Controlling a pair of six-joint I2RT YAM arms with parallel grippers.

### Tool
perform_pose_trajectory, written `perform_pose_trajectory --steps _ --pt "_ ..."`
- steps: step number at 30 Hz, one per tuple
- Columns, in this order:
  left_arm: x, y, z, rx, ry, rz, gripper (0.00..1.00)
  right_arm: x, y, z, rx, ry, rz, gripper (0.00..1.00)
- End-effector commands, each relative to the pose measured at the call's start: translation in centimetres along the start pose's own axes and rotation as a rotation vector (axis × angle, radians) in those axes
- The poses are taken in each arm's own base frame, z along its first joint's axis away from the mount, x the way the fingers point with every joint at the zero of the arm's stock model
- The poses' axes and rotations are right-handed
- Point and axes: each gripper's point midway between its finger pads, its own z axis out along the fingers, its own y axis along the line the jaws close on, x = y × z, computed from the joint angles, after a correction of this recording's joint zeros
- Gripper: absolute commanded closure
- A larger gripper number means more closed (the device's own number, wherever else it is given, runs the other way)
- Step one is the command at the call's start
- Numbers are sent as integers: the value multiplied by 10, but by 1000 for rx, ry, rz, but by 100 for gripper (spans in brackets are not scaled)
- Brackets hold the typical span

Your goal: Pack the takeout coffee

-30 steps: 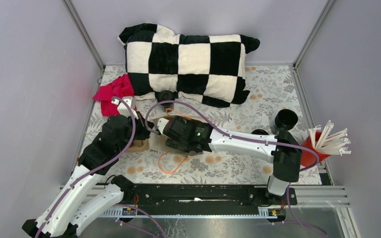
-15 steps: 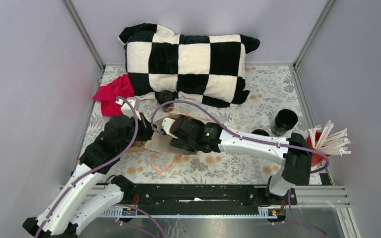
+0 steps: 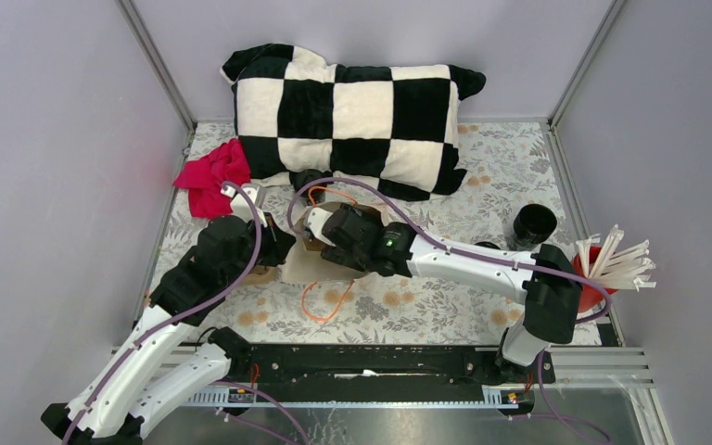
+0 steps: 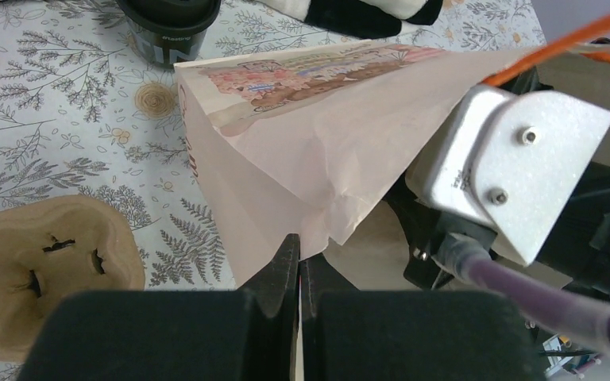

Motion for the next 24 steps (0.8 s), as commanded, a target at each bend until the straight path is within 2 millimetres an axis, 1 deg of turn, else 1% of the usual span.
perform_pose_trajectory --steps 1,5,8,14,17,21,24 --pt "9 2 2 -2 29 18 100 -16 -18 8 15 -87 68 52" --pt "8 1 2 3 28 25 100 -9 -27 20 31 -95 98 53" --pt "6 -1 1 8 27 32 100 -9 -31 28 35 -106 103 53" --pt "3 -3 2 3 40 37 100 -2 -40 39 26 -128 136 53" --pt "4 -4 4 4 55 41 100 -9 -43 38 19 -146 140 53" --pt "2 -8 4 10 88 55 100 -21 -46 29 -4 -168 153 52" --pt "1 -10 1 12 107 66 100 -19 -46 21 -15 -173 165 52"
